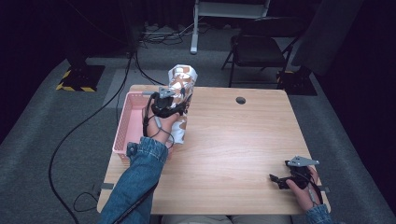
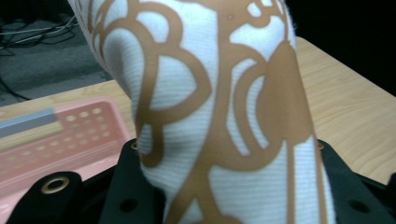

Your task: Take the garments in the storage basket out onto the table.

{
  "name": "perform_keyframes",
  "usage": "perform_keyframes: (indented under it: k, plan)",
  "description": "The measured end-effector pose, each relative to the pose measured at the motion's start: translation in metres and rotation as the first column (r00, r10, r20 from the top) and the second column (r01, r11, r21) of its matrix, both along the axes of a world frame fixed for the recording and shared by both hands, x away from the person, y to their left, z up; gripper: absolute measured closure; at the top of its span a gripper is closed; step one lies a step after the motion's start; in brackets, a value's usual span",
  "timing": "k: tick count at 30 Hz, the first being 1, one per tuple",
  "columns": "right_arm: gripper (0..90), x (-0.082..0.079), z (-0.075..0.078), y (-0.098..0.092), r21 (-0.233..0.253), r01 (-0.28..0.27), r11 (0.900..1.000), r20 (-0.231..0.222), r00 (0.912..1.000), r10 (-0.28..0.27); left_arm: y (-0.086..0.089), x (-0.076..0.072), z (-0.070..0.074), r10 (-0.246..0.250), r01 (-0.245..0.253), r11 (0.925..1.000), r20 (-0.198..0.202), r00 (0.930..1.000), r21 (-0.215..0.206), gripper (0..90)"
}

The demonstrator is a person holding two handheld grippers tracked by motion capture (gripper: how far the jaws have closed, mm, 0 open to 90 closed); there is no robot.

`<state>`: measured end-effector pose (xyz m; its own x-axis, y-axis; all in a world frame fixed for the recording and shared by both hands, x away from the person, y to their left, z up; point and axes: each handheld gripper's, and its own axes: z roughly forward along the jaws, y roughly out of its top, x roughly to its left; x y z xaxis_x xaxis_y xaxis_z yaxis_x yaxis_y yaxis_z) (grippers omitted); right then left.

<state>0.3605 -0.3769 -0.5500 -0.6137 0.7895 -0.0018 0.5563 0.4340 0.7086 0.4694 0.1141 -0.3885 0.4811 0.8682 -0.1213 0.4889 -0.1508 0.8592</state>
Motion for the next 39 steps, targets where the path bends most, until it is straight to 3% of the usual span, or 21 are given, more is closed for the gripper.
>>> perform_keyframes:
  k: [8, 13, 39]
  plan:
    - [0.0, 0.0, 0.0, 0.0, 0.0, 0.0, 1.0, 0.0, 1.0, 0.0, -0.032, 0.003, -0.009, -0.058, 0.058, 0.9983, -0.008, 0.9983, -0.004, 58.6]
    - [0.0, 0.0, 0.0, 0.0, 0.0, 0.0, 1.0, 0.0, 1.0, 0.0, -0.045, 0.005, -0.016, -0.068, 0.068, 0.9975, -0.018, 0.9975, -0.019, 58.5]
    - [0.0, 0.0, 0.0, 0.0, 0.0, -0.002, 1.0, -0.001, 1.0, 0.002, -0.088, 0.017, -0.069, -0.102, 0.101, 0.9946, -0.069, 0.9924, -0.025, 58.2]
